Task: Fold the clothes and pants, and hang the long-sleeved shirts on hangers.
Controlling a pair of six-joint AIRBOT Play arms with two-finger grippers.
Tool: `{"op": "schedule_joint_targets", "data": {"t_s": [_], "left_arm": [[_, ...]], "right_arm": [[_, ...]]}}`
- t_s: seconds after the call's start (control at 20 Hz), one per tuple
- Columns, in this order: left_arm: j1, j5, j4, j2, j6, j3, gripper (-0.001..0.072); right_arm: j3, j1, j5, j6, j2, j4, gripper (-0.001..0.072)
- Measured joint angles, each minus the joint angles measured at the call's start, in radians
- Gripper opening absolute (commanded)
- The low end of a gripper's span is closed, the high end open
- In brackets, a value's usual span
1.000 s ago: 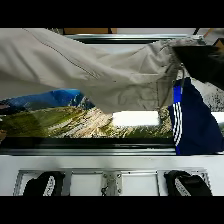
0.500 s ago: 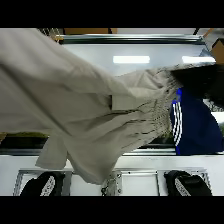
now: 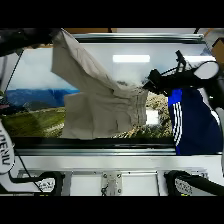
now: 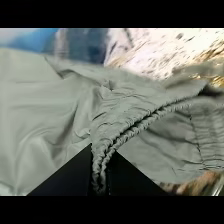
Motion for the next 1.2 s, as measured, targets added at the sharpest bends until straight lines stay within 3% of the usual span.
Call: {"op": "schedule_joint_targets", "data": {"t_s": [0.3,0.55,0.85,1.2], "left_arm": [[-0.022,0.035,0.0,-0.187,0.002,0.0,0.0003],[-0.011,-0.054,0.103,-0.111,-0.006,-0.086,0.0003],[-0.029,-0.023,0.228,0.135,-0.008,-0.548,0.0003],[-0.086,0.187,0.24,0.254,-0.002,-1.043,0.0004]], "right_arm": [[0.023,-0.011,-0.217,-0.085,-0.161,-0.021,0.0031],[0.017,-0.004,-0.16,-0.138,-0.109,-0.182,0.0031],[-0.159,0.032,-0.053,-0.15,0.023,-0.356,0.0031],[-0.422,0.06,-0.15,-0.15,0.071,-0.401,0.0036]]}}
